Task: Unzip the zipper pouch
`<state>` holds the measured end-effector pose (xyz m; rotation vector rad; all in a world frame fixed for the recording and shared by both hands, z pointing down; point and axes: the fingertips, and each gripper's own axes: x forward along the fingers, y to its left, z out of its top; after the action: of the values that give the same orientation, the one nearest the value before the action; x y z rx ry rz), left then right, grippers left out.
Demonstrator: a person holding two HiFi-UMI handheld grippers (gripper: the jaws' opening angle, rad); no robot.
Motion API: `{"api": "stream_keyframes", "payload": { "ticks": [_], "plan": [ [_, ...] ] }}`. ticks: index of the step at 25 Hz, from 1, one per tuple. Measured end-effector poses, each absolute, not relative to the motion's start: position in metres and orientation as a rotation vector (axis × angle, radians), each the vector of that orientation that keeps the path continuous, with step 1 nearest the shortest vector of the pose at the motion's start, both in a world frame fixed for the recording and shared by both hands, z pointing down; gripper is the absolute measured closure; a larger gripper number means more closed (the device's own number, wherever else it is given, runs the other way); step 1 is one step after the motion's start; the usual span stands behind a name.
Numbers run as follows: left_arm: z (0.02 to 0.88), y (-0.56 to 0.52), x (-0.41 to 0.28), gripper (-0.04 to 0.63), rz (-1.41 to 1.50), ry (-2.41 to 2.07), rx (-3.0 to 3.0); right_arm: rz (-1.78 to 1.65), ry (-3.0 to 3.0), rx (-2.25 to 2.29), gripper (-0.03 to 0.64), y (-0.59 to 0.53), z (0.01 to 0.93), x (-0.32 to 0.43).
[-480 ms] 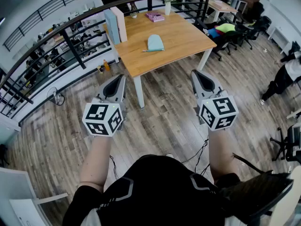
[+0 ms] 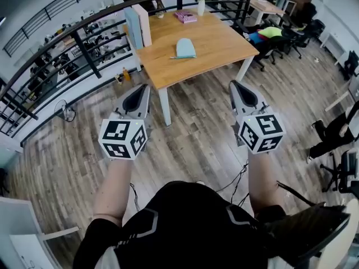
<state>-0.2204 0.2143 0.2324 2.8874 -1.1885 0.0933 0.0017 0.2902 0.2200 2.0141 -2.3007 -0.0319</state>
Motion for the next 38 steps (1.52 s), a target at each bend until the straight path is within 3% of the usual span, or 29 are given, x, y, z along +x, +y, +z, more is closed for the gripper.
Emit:
{"api": "stream_keyframes", "payload": {
  "ticks": [16,19,29,38],
  "plan": [
    [0.236,0.214,-0.207,0.565,0.111,-1.221,2.871,-0.014,-2.323,2.029,0.607,0.293,0.223,0.019],
    [0.234,0.216,-0.203,0.563,0.090,-1.225,2.882,-0.031,-2.328,2.024,0.582,0.293,0.222,0.022],
    [0.236,0.222,-0.178,0.364,0.099,-1.142,2.907,-0.056,-2.367,1.993,0.480,0.291,0.217,0.034],
    [0.237,0.218,-0.161,0.350,0.098,-1.183,2.898,-0.044,-2.383,1.943,0.454,0.286,0.226,0.049]
  ]
}}
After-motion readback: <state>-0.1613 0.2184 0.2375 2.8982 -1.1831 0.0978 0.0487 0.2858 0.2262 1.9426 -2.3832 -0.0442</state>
